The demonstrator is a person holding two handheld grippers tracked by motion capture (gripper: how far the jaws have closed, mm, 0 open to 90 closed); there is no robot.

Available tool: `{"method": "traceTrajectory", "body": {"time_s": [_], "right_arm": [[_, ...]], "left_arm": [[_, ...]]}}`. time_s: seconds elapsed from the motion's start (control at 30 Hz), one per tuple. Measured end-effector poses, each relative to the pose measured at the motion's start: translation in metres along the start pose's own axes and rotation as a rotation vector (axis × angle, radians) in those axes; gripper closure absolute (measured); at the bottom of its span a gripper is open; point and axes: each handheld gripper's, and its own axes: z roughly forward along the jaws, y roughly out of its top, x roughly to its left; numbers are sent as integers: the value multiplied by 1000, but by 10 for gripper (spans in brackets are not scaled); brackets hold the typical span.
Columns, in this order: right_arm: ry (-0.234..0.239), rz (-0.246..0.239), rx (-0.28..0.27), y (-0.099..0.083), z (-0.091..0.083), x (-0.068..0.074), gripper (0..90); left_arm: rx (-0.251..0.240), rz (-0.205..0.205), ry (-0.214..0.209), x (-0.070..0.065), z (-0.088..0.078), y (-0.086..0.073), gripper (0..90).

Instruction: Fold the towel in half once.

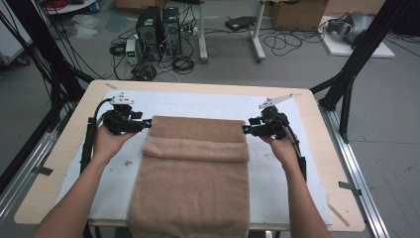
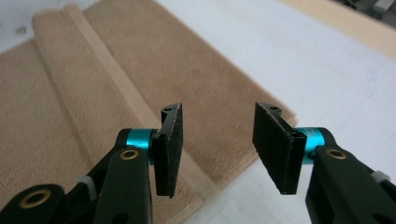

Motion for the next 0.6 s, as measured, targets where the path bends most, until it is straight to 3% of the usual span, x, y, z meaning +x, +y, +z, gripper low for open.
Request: {"method": "traceTrajectory", "body": {"time_s": [0.07, 0.3, 0.4, 0.6], "right_arm": [[6, -6, 12, -8, 5, 5, 521], [34, -32, 39, -29, 19, 20, 523], [41, -26, 55, -37, 25, 23, 524], [39, 1, 101, -50, 36, 23, 528]], "left_arm": [[29, 2, -24, -2, 4, -8, 483], [41, -8, -68, -8, 14, -34, 544], [77, 0, -84, -12, 20, -40, 553], [121, 38, -71, -19, 30, -44, 534]]}}
